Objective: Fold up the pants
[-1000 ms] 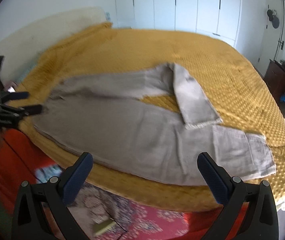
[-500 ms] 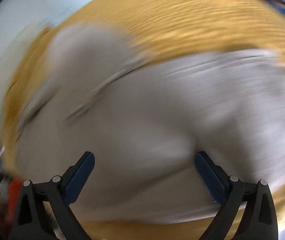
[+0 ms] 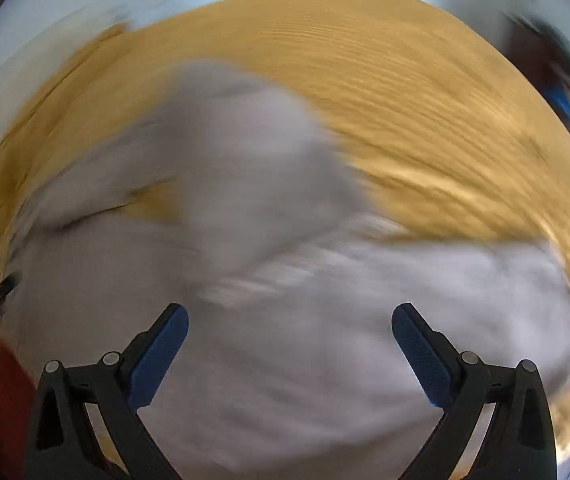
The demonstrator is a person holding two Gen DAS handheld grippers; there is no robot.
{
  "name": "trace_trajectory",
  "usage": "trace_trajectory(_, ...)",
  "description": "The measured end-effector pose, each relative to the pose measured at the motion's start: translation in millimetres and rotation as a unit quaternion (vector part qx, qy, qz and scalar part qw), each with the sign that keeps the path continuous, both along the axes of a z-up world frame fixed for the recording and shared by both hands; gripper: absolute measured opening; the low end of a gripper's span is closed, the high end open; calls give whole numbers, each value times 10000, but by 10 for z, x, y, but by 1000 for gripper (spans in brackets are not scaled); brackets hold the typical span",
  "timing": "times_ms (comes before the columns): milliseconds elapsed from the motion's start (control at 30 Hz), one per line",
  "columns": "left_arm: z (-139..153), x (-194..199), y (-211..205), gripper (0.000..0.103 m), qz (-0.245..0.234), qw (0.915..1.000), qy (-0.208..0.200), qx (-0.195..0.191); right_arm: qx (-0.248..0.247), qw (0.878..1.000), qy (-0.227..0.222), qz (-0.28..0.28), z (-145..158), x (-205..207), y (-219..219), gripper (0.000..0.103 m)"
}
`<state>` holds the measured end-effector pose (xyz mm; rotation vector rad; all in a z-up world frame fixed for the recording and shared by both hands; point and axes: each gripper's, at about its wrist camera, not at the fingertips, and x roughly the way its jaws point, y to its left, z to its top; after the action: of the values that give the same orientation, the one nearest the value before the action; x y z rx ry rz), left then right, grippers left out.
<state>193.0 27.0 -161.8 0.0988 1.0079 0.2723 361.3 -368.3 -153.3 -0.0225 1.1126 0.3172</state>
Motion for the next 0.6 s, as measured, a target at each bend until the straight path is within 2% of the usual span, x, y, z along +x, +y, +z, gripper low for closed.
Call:
trace_trajectory(67, -298, 33, -45, 101, 70, 9991, 405, 74, -251, 9985, -136, 472, -59, 46, 505, 101)
trace_trajectory(100, -365, -38, -54, 101, 86, 9991, 412, 39, -481, 9970, -151, 581, -120, 109, 692, 101)
trace_trajectory(167, -302, -213, -39, 102, -5, 9999, 153, -27, -1191, 9908, -175, 616, -261, 256, 886, 97)
trace_trajectory(200, -271, -281, -35, 102, -175, 9997, 188, 0, -1569, 9855, -239, 601, -304, 349, 861, 79)
trace_trajectory(233, -249, -320, -29, 102, -274, 9994, 220, 69, -1694, 9836, -273, 556, -307, 453, 750, 37)
trace_trajectory(267, -217, -364, -16, 102, -319, 9991, 196, 184, -1708, 9838, -220, 487, -265, 527, 637, 19)
trace_trajectory(300, -179, -415, 17, 102, -291, 9991, 119, 291, -1500, 9882, -55, 304, -146, 715, 432, 12)
trace_trajectory(367, -140, -446, 90, 102, -212, 9996, 55, 193, -1422, 9898, -77, 7, 146, 997, 157, 12)
trace_trajectory(467, -107, -382, 147, 102, -117, 9999, 85, 9, -1465, 9865, -622, -380, 706, 1361, -150, 7)
trace_trajectory(500, -95, -346, 134, 102, -91, 9999, 97, -16, -1339, 9860, -841, -528, 958, 1425, -266, 7)
trace_trajectory(600, -39, -254, 142, 102, -82, 9998, 76, -152, -923, 9846, -1343, -635, 1428, 1460, -450, 6)
